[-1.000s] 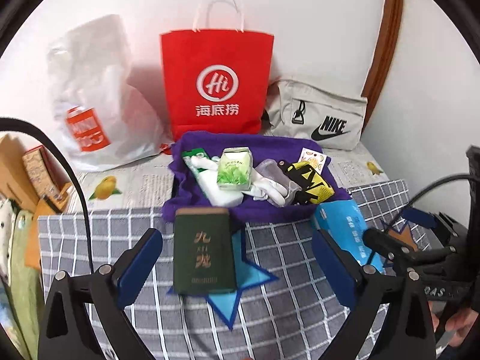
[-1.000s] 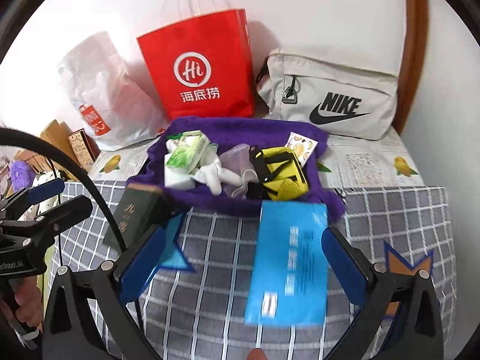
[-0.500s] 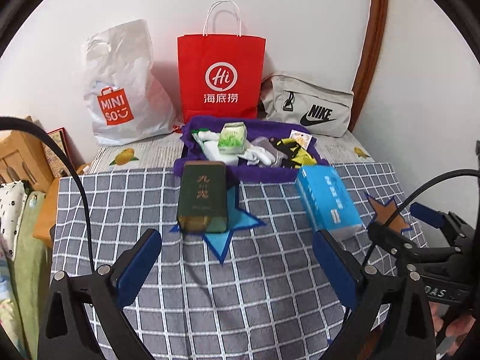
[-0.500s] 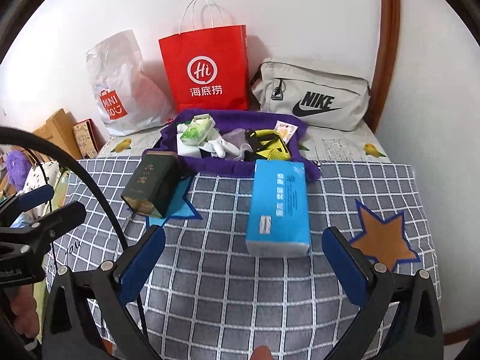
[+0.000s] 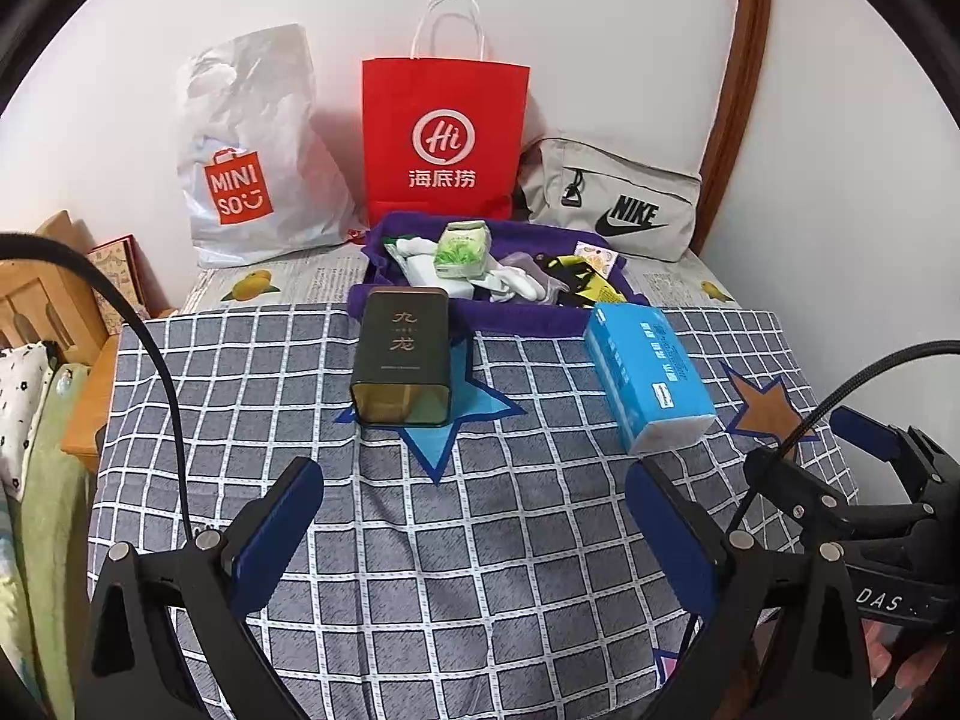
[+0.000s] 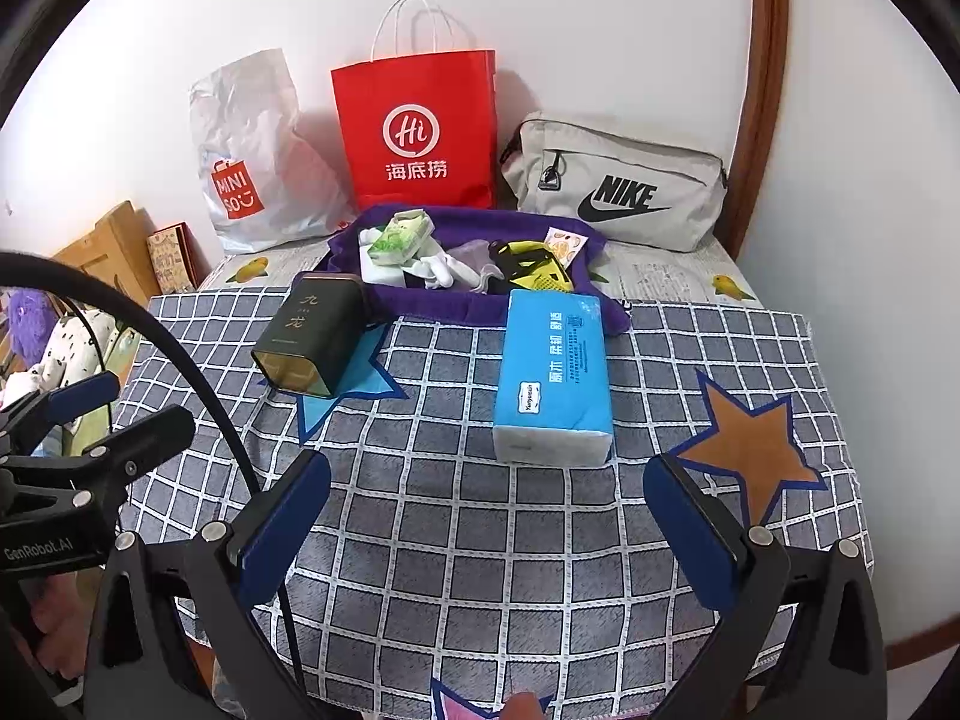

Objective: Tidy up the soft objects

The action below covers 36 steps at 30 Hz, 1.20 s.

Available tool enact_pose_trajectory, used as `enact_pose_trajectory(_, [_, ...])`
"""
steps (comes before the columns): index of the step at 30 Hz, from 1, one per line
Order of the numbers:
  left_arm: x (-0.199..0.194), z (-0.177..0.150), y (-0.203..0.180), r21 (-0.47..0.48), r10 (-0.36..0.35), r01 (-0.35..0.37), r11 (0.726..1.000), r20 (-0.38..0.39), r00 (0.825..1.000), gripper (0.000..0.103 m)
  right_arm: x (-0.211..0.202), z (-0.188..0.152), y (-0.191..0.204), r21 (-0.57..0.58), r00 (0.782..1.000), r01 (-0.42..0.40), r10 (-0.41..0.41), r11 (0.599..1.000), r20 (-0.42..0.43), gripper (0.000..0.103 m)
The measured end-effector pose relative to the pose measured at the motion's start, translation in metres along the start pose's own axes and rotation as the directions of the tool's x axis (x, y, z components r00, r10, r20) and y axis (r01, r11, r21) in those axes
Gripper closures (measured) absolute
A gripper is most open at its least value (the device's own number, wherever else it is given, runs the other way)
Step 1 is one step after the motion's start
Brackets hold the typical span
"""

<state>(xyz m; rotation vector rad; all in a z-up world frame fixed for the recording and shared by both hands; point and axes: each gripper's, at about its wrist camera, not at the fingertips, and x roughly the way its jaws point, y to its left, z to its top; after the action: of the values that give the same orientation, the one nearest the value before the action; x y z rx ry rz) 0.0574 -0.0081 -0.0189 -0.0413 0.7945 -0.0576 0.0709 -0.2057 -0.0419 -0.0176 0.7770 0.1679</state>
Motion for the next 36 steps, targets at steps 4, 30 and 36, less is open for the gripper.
enact_pose_trajectory(4, [-0.004, -0.002, 0.001, -0.001, 0.003, -0.003, 1.0, 0.007, 1.0, 0.001, -0.001, -0.001, 0.004, 0.0, 1.0, -0.008, 0.008, 1.0, 0.002, 0.0])
enact_pose_trajectory(30, [-0.009, -0.005, 0.004, 0.002, 0.001, -0.001, 1.0, 0.002, 1.0, 0.001, -0.012, -0.004, 0.013, -0.018, 1.0, -0.019, 0.02, 1.0, 0.017, 0.0])
enact_pose_trajectory(36, [-0.012, -0.004, 0.003, 0.004, 0.005, -0.005, 1.0, 0.011, 1.0, 0.001, -0.013, -0.004, 0.014, -0.018, 1.0, -0.018, 0.018, 1.0, 0.019, 0.0])
